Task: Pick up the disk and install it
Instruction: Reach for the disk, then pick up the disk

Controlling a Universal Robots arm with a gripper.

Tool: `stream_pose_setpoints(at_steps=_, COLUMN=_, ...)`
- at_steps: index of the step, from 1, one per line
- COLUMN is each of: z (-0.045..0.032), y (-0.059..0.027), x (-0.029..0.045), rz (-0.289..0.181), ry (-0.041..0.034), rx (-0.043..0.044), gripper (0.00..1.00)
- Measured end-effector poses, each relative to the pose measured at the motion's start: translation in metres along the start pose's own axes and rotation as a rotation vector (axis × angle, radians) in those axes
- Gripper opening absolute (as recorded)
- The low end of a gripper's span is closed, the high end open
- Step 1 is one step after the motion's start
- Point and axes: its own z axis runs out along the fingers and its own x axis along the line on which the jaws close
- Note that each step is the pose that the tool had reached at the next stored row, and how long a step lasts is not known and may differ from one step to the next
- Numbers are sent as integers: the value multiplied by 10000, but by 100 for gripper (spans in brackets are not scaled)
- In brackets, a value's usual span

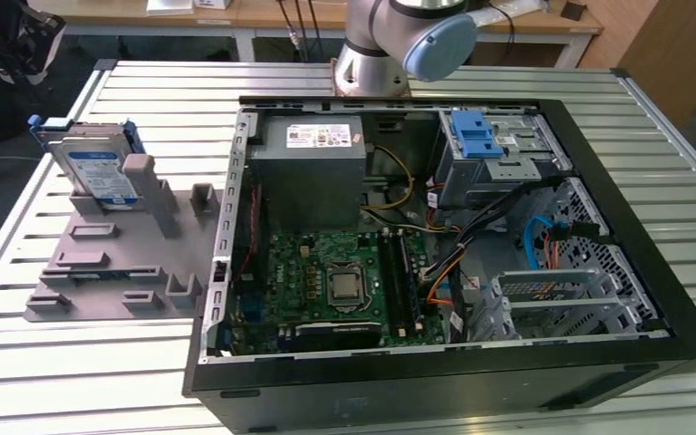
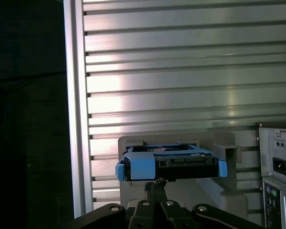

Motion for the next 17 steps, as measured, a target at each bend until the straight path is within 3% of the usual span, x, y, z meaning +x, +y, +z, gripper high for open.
stream_pose_setpoints(at_steps=7, z=13, y=-1, x=45, rz=-45, ry=2, rx=0, gripper=11)
stream_pose_setpoints(at_steps=17, z=20, y=0, x=48, rz=-1413, ry=43, rx=2, gripper=11)
